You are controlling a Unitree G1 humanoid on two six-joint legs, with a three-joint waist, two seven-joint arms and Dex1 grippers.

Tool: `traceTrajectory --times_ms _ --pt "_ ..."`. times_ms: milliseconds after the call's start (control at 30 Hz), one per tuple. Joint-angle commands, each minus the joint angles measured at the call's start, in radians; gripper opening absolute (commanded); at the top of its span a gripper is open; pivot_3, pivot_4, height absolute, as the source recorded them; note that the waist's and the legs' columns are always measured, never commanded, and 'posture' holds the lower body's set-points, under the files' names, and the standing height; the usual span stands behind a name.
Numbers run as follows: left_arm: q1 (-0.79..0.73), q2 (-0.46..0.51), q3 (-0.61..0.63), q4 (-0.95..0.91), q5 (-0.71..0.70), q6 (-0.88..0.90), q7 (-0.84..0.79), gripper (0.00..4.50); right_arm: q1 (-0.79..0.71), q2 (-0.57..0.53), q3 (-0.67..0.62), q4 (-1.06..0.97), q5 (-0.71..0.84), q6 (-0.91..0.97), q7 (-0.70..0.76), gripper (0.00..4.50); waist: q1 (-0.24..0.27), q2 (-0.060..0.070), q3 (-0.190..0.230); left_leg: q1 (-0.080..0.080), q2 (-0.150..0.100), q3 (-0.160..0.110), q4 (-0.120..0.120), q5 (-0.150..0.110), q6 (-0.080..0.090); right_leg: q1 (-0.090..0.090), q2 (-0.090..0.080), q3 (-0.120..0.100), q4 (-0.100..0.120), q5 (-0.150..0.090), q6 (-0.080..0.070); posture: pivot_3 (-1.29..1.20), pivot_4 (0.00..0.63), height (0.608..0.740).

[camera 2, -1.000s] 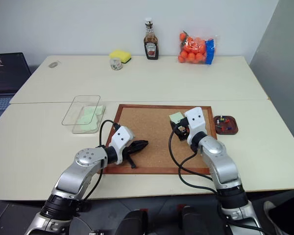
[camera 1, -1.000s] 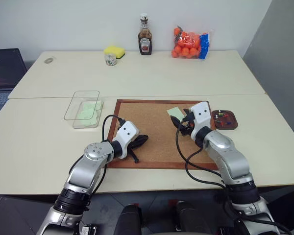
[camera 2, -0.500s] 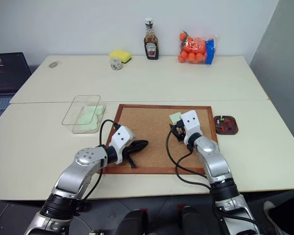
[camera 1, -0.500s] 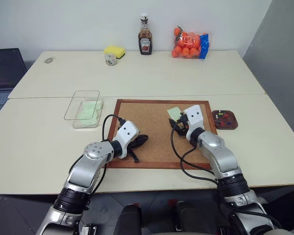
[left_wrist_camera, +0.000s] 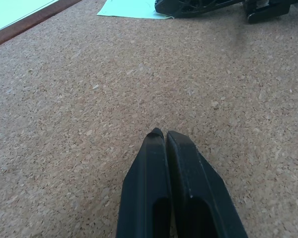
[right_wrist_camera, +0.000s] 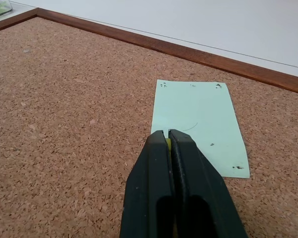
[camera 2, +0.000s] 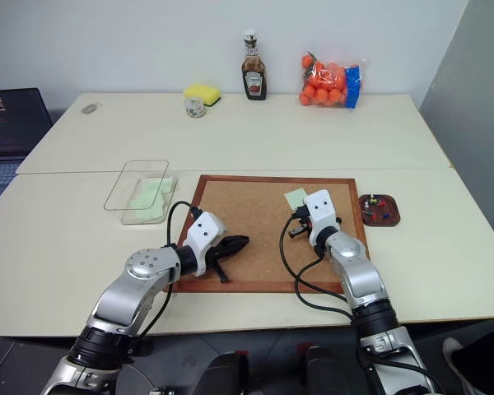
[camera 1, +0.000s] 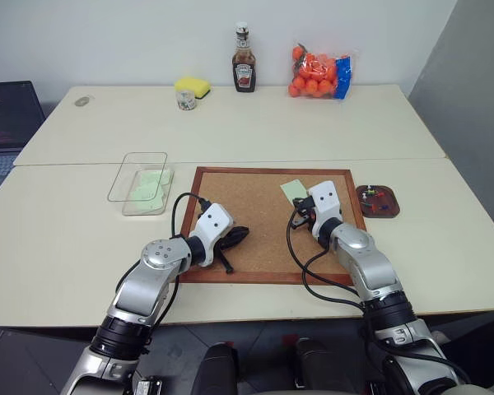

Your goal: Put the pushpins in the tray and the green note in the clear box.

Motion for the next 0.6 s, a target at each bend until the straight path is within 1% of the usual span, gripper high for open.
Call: traceTrajectory --times_ms 33,300,600 --pt "0.024 -0.008 -0.039 0.020 0.014 0.024 -0.005 0.15 -0.015 0.002 -0.020 -0.044 0.009 -0.020 0.012 0.00 0.000 0.000 0.000 0.000 0.000 0.000 0.000 0.000 0.000 0.000 0.000 0.000 0.000 0.000 0.000 0.00 0.150 0.740" --pt "0.029 -0.010 -0.040 0.020 0.013 0.023 -0.004 0.15 -0.015 0.011 -0.044 -0.143 0.032 -0.143 0.024 0.00 -0.001 0.000 0.000 0.000 0.000 0.000 0.000 0.000 0.000 -0.001 0.000 0.000 0.000 0.000 0.000 0.00 0.150 0.740" --pt "0.036 -0.015 -0.040 0.016 0.011 0.024 -0.002 0.15 -0.021 0.013 -0.055 -0.209 0.044 -0.133 0.034 0.00 -0.001 -0.001 0.000 0.000 0.000 0.000 0.000 0.000 0.000 0.000 0.000 0.000 0.000 0.000 0.000 0.00 0.150 0.740"
